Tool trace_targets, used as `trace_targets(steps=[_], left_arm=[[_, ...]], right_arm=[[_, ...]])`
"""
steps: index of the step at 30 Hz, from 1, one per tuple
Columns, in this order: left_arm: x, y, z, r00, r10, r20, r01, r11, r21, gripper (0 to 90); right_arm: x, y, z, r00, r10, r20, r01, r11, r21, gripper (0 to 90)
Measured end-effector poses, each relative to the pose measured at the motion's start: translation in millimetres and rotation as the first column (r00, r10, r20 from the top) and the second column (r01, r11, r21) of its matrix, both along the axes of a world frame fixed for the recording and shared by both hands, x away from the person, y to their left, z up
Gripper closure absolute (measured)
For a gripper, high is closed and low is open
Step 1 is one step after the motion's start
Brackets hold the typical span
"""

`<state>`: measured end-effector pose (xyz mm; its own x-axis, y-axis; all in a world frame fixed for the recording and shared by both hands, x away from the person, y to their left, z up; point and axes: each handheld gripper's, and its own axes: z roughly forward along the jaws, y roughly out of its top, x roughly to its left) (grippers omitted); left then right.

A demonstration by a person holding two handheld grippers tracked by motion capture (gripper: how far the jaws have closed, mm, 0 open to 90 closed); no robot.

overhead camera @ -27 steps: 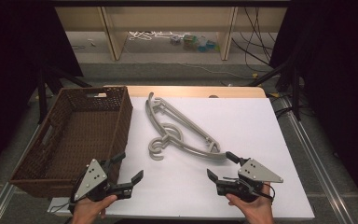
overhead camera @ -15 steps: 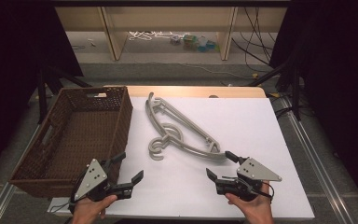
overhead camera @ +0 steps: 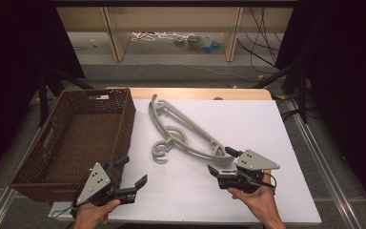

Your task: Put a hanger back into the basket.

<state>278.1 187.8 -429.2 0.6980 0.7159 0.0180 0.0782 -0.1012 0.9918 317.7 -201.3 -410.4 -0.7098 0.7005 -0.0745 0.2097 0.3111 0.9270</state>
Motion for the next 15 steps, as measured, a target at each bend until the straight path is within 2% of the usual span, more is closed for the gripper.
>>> trace_targets(steps=[3, 4, 8, 9, 10, 11, 13, 15], left_arm=[[-0.1, -0.1, 0.2, 1.0000, -0.001, 0.002, 0.001, 1.0000, 0.001, 15.8], [-0.2, -0.2, 0.3, 1.0000, 0.000, 0.001, 0.000, 1.0000, -0.001, 15.8], [0.0, 0.1, 0.4, 1.0000, -0.002, 0.005, 0.002, 1.0000, 0.006, 15.8], [0.0, 0.2, 0.7, 1.0000, -0.001, 0.005, 0.001, 1.0000, 0.003, 15.8], [0.0, 0.3, 0.7, 1.0000, -0.001, 0.004, 0.001, 1.0000, 0.003, 15.8], [-0.5, -0.3, 0.5, 1.0000, -0.001, 0.000, 0.001, 1.0000, -0.003, 15.9], [-0.2, -0.7, 0.4, 1.0000, -0.006, 0.005, 0.006, 0.9999, -0.009, 15.8], [-0.5, -0.1, 1.2, 1.0000, -0.006, 0.007, 0.006, 1.0000, 0.002, 15.8]], right_arm=[[4.3, 0.6, 1.6, 0.9999, 0.007, -0.015, -0.007, 0.9999, -0.010, 20.8], [8.1, 2.6, 3.6, 0.9992, 0.008, -0.039, -0.009, 0.9997, -0.022, 21.0], [15.0, 6.2, 6.1, 0.9981, 0.030, -0.054, -0.033, 0.9983, -0.048, 22.0], [21.4, 11.8, 7.5, 0.9953, 0.058, -0.078, -0.064, 0.9950, -0.077, 25.2], [21.4, 11.8, 7.5, 0.9953, 0.058, -0.078, -0.064, 0.9950, -0.077, 25.2], [27.0, 17.3, 8.3, 0.9926, 0.069, -0.100, -0.079, 0.9919, -0.100, 25.8], [29.6, 19.7, 8.2, 0.9918, 0.072, -0.106, -0.084, 0.9904, -0.110, 26.3], [36.1, 26.7, 8.3, 0.9889, 0.093, -0.116, -0.108, 0.9850, -0.134, 29.9]])
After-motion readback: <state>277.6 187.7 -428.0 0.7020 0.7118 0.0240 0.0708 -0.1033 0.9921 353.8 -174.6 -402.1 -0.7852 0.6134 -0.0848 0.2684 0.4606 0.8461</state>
